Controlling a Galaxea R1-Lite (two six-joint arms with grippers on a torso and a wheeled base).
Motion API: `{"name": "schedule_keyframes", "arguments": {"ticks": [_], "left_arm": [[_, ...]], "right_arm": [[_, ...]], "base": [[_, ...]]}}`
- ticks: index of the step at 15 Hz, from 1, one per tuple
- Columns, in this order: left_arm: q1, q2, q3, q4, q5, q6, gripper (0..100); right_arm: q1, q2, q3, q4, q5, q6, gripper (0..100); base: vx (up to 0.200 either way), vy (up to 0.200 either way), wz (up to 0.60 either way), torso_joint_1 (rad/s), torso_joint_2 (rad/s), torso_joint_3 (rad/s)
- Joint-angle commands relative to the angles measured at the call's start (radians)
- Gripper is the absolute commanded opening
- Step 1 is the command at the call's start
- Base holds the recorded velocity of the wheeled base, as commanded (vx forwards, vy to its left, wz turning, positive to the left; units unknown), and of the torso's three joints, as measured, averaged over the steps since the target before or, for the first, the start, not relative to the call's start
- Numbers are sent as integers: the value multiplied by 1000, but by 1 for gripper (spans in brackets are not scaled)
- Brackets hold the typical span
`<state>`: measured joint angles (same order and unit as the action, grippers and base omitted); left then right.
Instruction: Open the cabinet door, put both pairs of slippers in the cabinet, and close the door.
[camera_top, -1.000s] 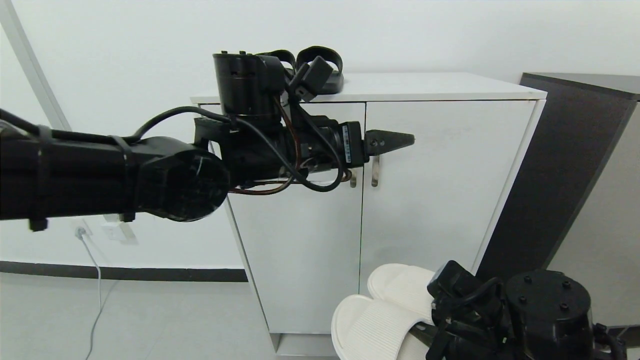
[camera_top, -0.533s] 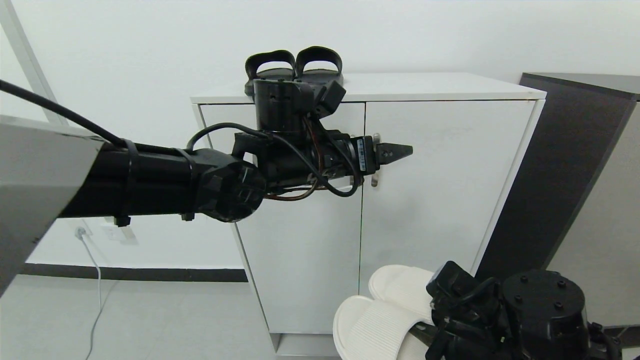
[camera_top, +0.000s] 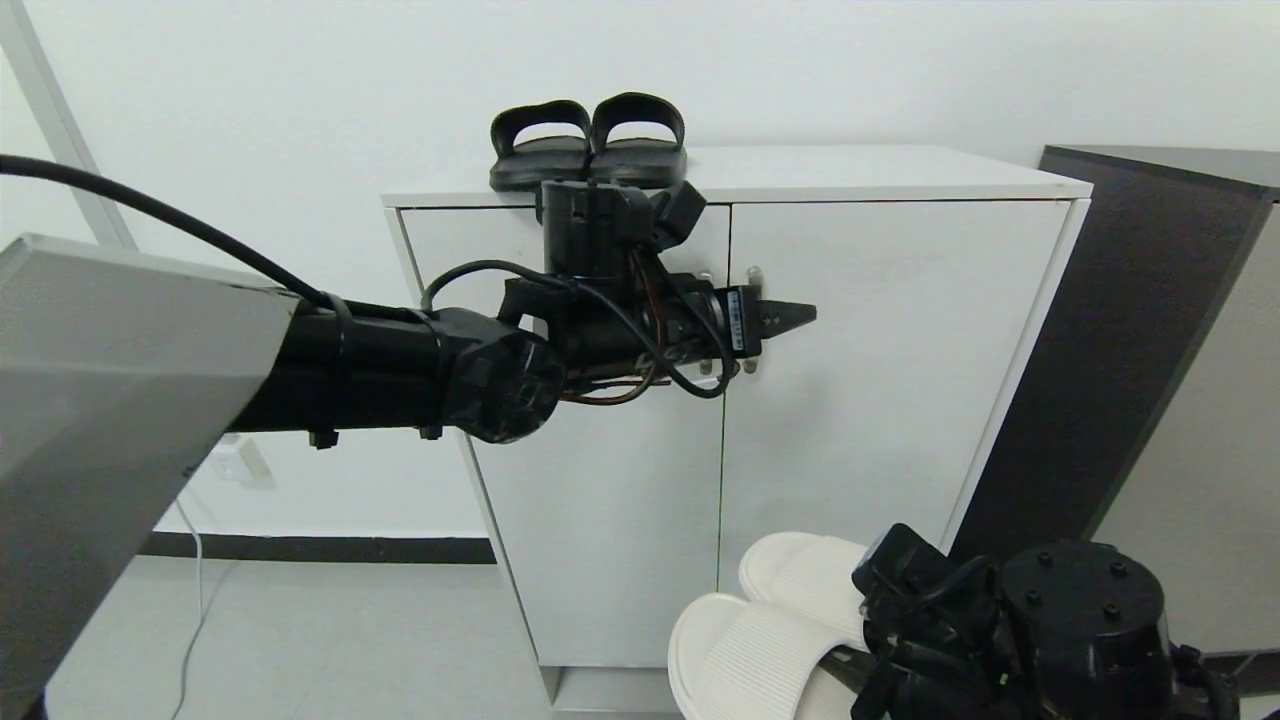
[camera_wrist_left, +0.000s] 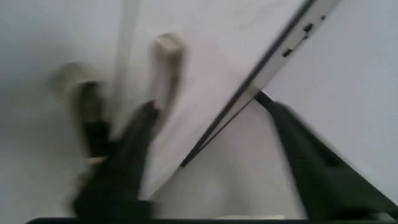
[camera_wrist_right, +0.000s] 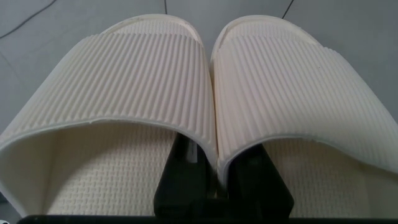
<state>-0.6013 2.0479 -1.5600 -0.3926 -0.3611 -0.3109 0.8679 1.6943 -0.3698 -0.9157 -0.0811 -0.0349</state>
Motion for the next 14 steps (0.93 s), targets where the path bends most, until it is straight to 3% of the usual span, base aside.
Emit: {"name": "schedule_keyframes", "arguments": {"ticks": [1,8,14], "left_arm": [[-2,2,1,-2,-4,-1,0],[-12,-57,117,-11,-4,-8,0],[-18,-170,327,-146,-2,-8,0]], "right_arm": [[0,1,2,0,0,0,0],[5,10,43,-74,41,-3,0],[3,30,43,-77,37,-16,0]], "base": [[0,0,0,0,0,0],[0,0,0,0,0,0],[0,0,0,0,0,0]]}}
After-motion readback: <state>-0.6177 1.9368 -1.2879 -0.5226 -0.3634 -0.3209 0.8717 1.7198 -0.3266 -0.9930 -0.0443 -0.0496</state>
